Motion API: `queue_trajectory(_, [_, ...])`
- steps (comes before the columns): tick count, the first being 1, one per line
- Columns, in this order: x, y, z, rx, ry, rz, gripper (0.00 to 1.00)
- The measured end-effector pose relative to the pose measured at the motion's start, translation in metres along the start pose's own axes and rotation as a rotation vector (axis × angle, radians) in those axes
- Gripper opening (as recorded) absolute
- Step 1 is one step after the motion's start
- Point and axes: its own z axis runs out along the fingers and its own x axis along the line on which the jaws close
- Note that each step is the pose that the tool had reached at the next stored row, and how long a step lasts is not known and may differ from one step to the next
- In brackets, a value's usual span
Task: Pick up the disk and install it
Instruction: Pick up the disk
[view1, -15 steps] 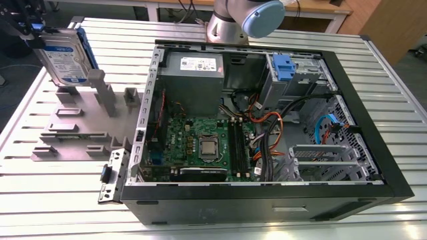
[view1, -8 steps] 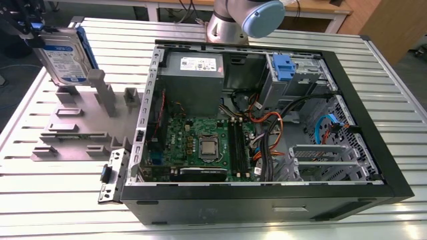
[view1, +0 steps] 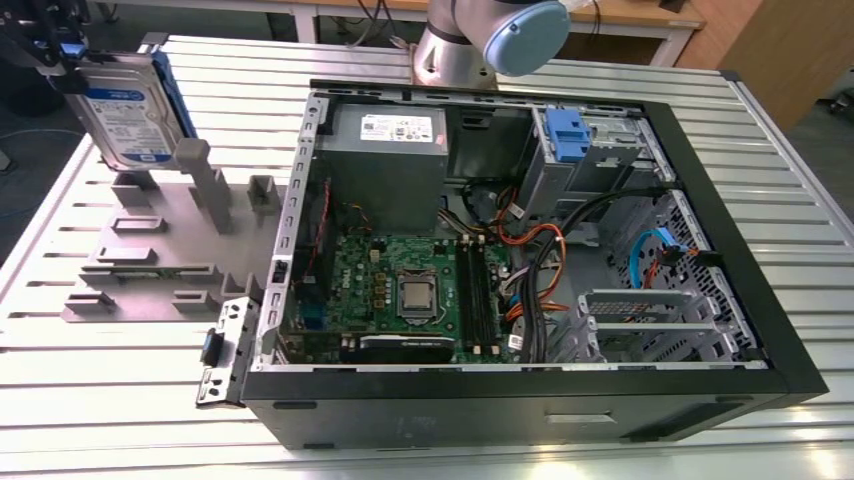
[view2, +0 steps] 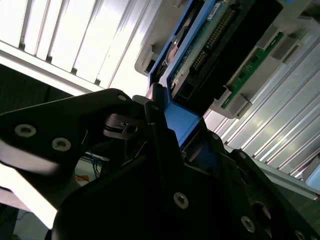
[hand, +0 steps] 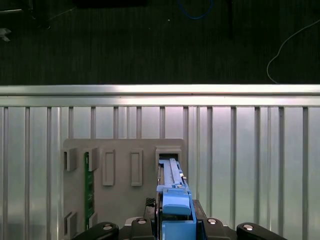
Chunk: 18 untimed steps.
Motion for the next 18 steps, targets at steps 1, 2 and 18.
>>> queue_trajectory(1, [0.0, 0.0, -0.0015, 0.0, 0.0, 0.0, 0.36])
queue_trajectory(2, [0.0001, 0.0, -0.0031, -0.0001, 0.0, 0.0, 0.36])
queue_trajectory(18, [0.0002, -0.0001, -0.0063, 0.0, 0.0, 0.0, 0.36])
